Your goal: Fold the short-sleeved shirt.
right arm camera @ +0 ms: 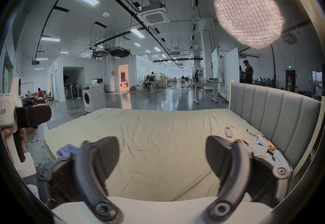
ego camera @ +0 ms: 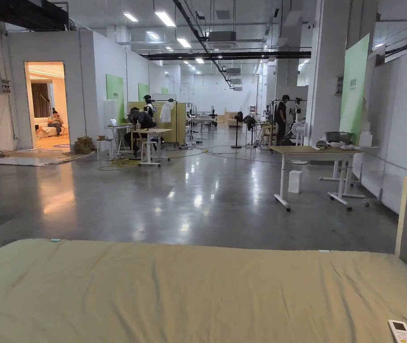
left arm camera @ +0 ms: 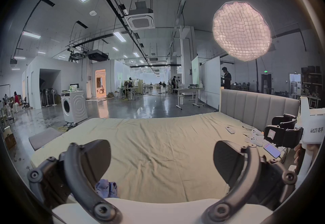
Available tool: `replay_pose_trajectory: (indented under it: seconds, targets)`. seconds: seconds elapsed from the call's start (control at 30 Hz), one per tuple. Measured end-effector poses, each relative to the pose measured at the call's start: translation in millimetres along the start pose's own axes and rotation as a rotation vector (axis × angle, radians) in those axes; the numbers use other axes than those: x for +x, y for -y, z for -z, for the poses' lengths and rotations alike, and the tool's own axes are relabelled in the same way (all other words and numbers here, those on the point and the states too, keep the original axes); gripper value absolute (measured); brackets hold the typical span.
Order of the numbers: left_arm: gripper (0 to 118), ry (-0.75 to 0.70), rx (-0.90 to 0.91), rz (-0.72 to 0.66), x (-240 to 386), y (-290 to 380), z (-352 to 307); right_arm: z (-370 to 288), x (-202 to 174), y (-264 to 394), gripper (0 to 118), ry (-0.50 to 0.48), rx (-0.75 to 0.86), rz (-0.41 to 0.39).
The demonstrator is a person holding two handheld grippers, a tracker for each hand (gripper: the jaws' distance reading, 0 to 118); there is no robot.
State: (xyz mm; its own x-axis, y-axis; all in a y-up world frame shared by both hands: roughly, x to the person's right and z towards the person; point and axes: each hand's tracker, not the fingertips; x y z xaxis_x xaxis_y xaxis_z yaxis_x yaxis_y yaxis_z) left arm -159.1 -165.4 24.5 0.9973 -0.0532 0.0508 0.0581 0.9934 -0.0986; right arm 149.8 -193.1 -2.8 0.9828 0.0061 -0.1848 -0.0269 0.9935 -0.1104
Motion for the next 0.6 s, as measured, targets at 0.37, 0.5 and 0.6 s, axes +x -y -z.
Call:
replay_pose_trajectory:
  seconds: [0.37, 0.5, 0.6]
  targets:
    - [118, -0.02, 0.043, 0.005, 0.8, -5.7, -1.6, -0.8, -0.3, 0.2, 118, -0.004, 0.016, -0.006]
    - [118, -0.022, 0.043, 0.008, 1.2, -5.2, -2.2, -1.9, -0.6, 0.4, 118, -0.003, 0.015, -0.016]
    - [118, -0.02, 0.047, 0.004, 0.0, -6.9, -3.5, -2.2, -0.4, 1.1, 118, -0.005, 0.009, -0.005]
